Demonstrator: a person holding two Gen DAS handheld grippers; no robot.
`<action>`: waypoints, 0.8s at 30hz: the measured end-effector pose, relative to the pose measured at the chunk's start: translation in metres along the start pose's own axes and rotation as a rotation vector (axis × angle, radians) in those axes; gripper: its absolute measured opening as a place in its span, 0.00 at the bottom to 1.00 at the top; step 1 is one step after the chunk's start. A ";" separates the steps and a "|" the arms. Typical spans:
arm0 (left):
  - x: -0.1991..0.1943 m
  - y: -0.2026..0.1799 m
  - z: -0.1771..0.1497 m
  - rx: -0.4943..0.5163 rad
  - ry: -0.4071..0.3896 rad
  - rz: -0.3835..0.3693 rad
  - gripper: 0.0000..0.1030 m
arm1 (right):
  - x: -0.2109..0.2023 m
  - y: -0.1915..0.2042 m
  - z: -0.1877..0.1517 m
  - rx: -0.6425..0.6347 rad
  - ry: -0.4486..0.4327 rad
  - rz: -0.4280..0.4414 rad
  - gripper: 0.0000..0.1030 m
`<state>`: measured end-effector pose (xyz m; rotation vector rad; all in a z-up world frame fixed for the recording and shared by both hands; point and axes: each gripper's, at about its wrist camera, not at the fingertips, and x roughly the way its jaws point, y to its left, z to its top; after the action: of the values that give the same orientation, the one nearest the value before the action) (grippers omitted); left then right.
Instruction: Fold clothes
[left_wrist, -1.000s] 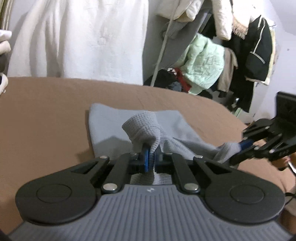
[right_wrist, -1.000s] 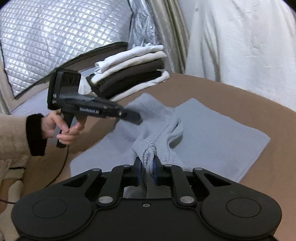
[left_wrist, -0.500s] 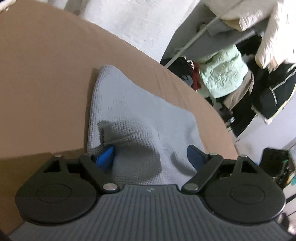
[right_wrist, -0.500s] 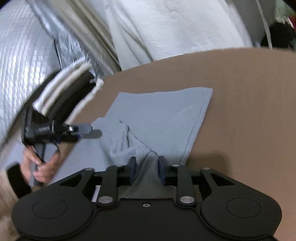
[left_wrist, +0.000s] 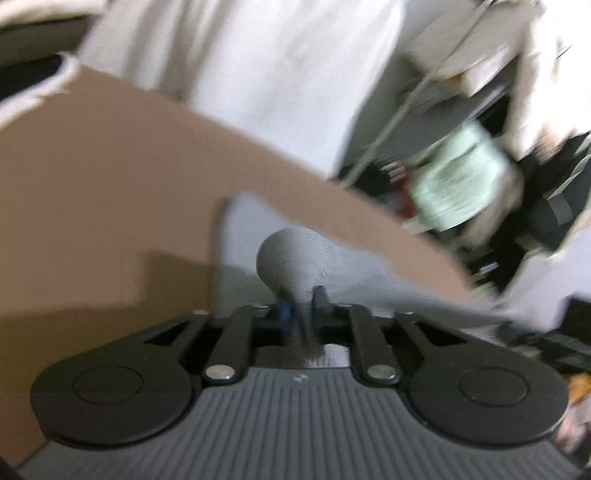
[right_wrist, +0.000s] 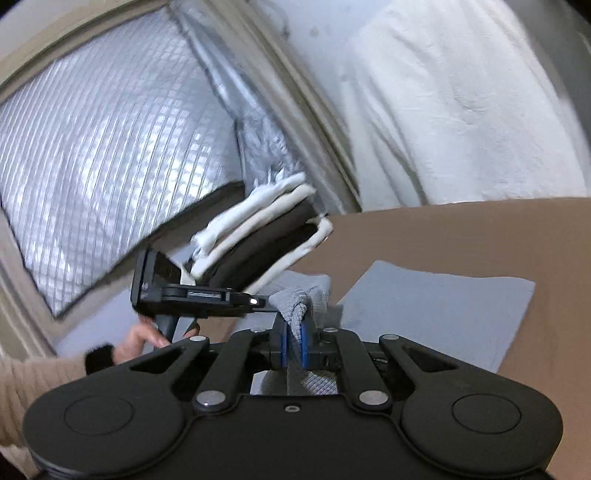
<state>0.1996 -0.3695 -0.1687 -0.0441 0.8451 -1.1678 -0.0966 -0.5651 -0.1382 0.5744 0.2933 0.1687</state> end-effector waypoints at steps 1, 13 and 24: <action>-0.011 -0.007 -0.006 0.037 -0.049 -0.009 0.54 | 0.002 0.000 0.000 0.008 -0.001 0.009 0.09; -0.008 -0.084 -0.041 0.211 -0.017 -0.314 0.90 | 0.024 0.006 0.001 0.106 -0.014 0.123 0.09; 0.053 -0.072 -0.079 0.006 0.117 -0.188 0.90 | -0.020 -0.046 -0.027 0.618 -0.014 -0.360 0.49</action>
<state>0.1021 -0.4137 -0.2212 -0.0512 0.9566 -1.3592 -0.1209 -0.5948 -0.1807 1.1204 0.4329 -0.2874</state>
